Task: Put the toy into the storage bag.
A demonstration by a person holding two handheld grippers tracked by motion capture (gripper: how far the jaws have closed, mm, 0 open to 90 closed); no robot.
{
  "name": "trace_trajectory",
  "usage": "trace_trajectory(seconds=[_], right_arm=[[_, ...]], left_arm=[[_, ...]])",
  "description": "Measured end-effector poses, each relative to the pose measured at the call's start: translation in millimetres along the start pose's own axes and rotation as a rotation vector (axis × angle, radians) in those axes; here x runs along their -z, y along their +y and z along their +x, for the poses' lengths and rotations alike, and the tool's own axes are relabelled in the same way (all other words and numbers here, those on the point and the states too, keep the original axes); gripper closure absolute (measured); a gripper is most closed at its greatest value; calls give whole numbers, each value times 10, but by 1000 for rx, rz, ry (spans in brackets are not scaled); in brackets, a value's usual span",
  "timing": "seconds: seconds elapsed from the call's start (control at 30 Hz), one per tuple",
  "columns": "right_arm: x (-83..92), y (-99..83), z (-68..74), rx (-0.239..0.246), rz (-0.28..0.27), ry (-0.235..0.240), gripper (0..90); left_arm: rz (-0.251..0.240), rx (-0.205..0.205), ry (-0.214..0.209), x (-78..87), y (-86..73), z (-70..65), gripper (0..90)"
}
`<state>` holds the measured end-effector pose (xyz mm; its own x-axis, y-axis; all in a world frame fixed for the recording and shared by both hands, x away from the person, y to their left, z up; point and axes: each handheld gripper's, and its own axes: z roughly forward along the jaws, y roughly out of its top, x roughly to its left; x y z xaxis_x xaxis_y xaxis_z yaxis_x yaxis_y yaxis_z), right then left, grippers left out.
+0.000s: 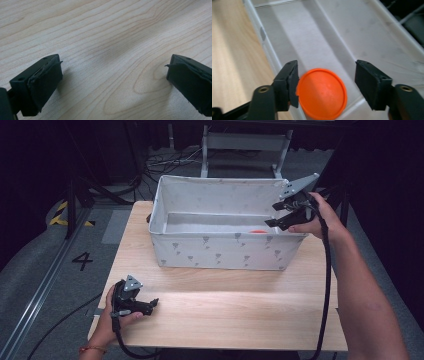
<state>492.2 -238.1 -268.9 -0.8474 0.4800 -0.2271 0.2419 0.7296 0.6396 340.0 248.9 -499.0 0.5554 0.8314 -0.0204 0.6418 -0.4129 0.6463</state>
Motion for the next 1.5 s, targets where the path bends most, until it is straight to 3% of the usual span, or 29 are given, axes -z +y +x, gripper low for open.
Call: trace_trajectory(seconds=[0.03,0.17,0.6,0.9,1.23,1.5], right_arm=[[48,-24,13,-12,-11,-33,329],[190,-102,52,-39,-51,-71,297],[481,-440,303,-66,-102,-137,249],[665,-807,553,-80,-127,-187,245],[652,-1187,741,-100,-118,-223,243],[476,-1580,894,-129,-49,-259,242]], left_arm=[[0,0,0,0,0,0,5],[0,-1,-1,0,0,1,5],[0,-1,-2,-1,1,2,5],[0,-1,-2,-1,1,2,5],[0,-1,-2,-1,1,2,5],[0,-1,-2,-1,1,2,5]])
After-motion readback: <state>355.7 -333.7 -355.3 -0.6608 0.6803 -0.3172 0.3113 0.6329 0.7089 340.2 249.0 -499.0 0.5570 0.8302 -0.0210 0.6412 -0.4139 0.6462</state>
